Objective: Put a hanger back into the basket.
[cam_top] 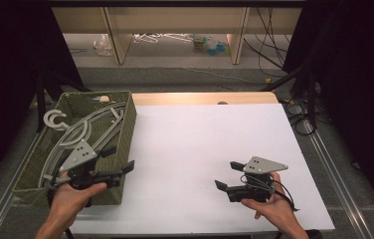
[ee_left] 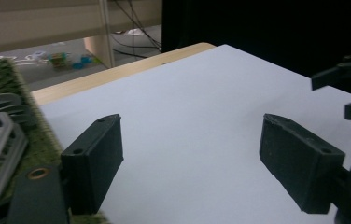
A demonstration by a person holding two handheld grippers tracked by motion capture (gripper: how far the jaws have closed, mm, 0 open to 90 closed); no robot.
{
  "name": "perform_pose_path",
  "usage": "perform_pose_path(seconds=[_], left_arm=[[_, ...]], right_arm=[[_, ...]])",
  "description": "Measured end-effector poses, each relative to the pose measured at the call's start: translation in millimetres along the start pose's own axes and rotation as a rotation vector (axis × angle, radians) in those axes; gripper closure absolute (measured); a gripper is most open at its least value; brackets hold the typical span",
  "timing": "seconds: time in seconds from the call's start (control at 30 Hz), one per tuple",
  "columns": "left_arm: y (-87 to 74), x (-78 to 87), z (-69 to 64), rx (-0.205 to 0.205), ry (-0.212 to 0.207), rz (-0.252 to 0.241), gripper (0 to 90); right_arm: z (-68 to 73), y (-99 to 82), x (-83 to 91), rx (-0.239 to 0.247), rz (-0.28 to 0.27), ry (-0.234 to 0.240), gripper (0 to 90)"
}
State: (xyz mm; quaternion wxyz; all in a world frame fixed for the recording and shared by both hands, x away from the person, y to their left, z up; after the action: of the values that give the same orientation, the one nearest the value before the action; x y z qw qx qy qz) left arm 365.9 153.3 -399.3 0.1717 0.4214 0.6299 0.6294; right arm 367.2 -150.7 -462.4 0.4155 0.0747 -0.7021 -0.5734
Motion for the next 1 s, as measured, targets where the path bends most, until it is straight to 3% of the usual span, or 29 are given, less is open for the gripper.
perform_pose_path(seconds=[0.13,0.3,0.37,0.43,0.53,0.6,0.67,0.7,0.77,0.83,0.9,0.93,0.97,1.0], left_arm=[[-7.7,-5.7,-19.2,-0.044,-0.032,0.0,21.3],[-22.9,-13.7,-35.1,-0.083,-0.051,0.017,21.2],[-30.1,-15.6,-41.9,-0.057,-0.065,0.014,21.2],[-39.0,-18.4,-46.9,-0.069,-0.079,0.015,21.2],[-50.7,-22.1,-48.5,-0.072,-0.093,0.022,21.2],[-56.9,-23.2,-45.1,-0.092,-0.073,0.031,21.1],[-61.0,-23.0,-43.9,-0.065,-0.075,0.034,20.6],[-61.5,-22.9,-43.8,-0.055,-0.077,0.029,20.3],[-59.5,-22.0,-43.2,-0.076,-0.083,0.015,20.2],[-58.5,-21.2,-44.3,-0.051,-0.083,0.003,19.7],[-59.0,-20.4,-43.1,-0.075,-0.084,0.013,19.6],[-59.7,-20.6,-43.4,-0.058,-0.082,0.011,19.3],[-59.8,-20.4,-42.6,-0.069,-0.082,0.014,19.0],[-59.8,-20.5,-42.3,-0.068,-0.081,0.014,19.0]], right_arm=[[-0.8,-1.1,7.7,-0.023,-0.04,-0.011,18.7],[0.6,-8.5,17.2,-0.03,-0.037,-0.013,18.1],[0.7,-10.6,18.9,-0.026,-0.05,-0.026,17.9],[2.6,-13.3,20.0,-0.031,-0.055,-0.023,17.9],[4.7,-15.0,20.2,-0.028,-0.067,-0.021,17.6],[4.3,-15.5,23.7,-0.021,-0.065,-0.034,17.5],[6.5,-15.7,25.3,-0.029,-0.078,-0.026,17.3],[6.7,-17.5,27.0,-0.024,-0.072,-0.03,17.1],[7.3,-21.4,29.7,-0.016,-0.069,-0.035,16.9],[9.6,-25.6,31.2,-0.022,-0.06,-0.028,16.9],[10.0,-28.5,32.6,-0.018,-0.052,-0.033,16.7],[9.3,-28.6,33.3,-0.007,-0.059,-0.04,16.7],[12.1,-28.8,33.5,-0.017,-0.057,-0.019,16.7],[11.3,-28.9,34.2,-0.009,-0.055,-0.028,16.7]])
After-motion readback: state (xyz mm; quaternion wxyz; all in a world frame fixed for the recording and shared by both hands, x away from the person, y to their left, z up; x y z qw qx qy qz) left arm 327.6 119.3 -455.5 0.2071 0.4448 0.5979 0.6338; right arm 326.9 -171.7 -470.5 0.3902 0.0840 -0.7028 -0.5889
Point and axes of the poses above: each handheld gripper's, and its own axes: x roughly backward along the jaws, y roughly out of its top, z roughly to its left, the point moved 9 cm from there along -x, roughly forward along the jaws, and after that the axes turned 9 degrees about -y, right-handed, at the moved point
